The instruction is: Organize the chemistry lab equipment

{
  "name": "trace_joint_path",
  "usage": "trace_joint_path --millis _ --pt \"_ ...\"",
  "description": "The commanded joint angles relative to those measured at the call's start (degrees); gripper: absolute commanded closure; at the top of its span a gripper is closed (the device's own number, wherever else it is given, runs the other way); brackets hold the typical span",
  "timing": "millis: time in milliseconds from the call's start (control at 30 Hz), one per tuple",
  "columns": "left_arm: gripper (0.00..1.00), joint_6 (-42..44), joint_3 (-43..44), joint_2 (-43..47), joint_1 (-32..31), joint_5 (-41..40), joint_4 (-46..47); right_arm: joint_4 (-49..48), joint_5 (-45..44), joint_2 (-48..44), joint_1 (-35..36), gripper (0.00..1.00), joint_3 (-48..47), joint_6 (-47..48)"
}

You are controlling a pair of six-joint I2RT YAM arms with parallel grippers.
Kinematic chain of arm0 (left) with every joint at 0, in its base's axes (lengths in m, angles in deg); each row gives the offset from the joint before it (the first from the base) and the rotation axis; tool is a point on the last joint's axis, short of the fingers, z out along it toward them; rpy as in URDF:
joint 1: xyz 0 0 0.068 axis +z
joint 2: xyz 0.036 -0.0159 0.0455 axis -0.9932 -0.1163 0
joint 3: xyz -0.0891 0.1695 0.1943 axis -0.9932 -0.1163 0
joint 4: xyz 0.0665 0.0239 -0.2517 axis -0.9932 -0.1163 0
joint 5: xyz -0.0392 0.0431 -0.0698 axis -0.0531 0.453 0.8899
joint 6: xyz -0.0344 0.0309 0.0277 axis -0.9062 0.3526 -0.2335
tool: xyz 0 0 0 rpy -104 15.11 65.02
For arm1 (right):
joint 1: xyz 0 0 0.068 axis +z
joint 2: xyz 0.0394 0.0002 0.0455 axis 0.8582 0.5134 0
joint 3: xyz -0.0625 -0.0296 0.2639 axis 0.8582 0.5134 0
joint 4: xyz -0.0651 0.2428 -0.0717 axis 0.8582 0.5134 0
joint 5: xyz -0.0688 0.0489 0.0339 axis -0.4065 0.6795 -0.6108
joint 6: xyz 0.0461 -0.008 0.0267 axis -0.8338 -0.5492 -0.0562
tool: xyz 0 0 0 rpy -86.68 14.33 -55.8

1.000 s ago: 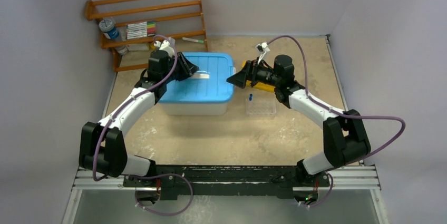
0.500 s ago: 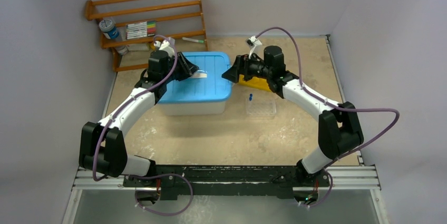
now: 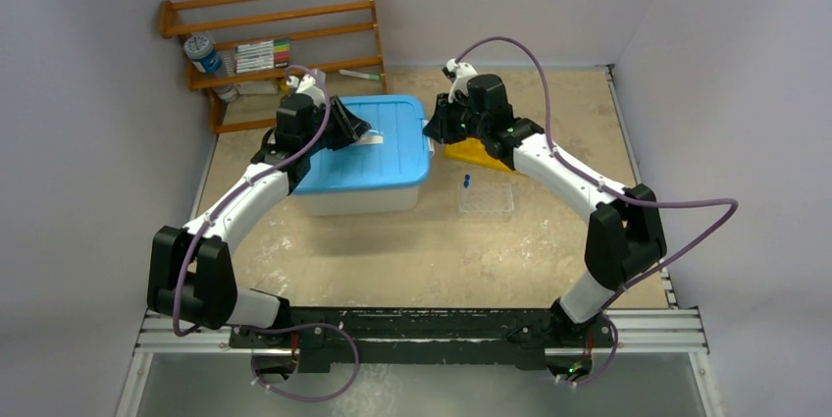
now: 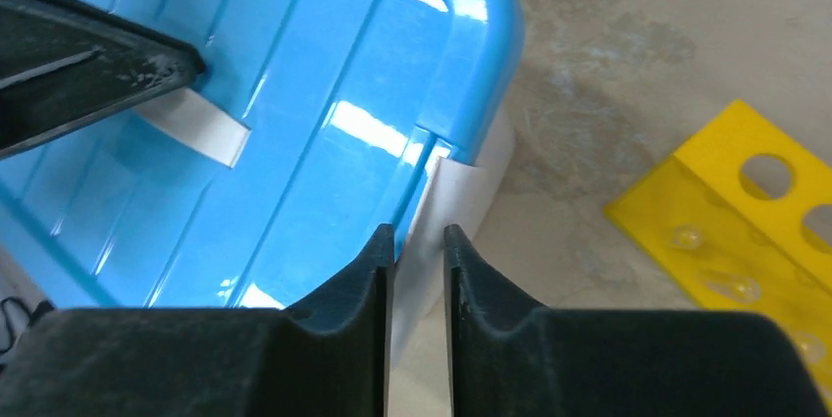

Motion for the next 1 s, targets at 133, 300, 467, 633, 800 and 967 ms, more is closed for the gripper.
trace_joint_path --millis 133,300,467,633,800,967 --pt "0.73 0.1 -1.3 -1.4 0.0 0.9 -3.1 11.8 -13.7 1.8 6.5 0.63 -8.5 3.0" --pt "0.73 0.1 -1.3 -1.4 0.0 1.1 -3.0 10.7 -12.3 1.5 7.3 0.41 -8.0 2.6" --pt "0.73 0.1 -1.3 -1.2 0.0 1.2 -3.1 13.7 -16.7 3.2 9.6 0.51 -10.6 3.5" --pt "0.73 0.1 -1.5 -1.1 0.0 1.2 -3.1 21.3 -26.4 6.4 13.7 0.63 -16.1 4.9" --pt "0.73 -0.1 -1.7 -1.0 0.0 1.3 -2.9 26.3 -30.4 9.7 15.8 0.65 -20.2 5.1" --pt "0.73 0.0 -1.8 -0.9 0.0 1.1 -2.9 30.0 -34.9 12.1 17.8 0.7 -22.9 5.1"
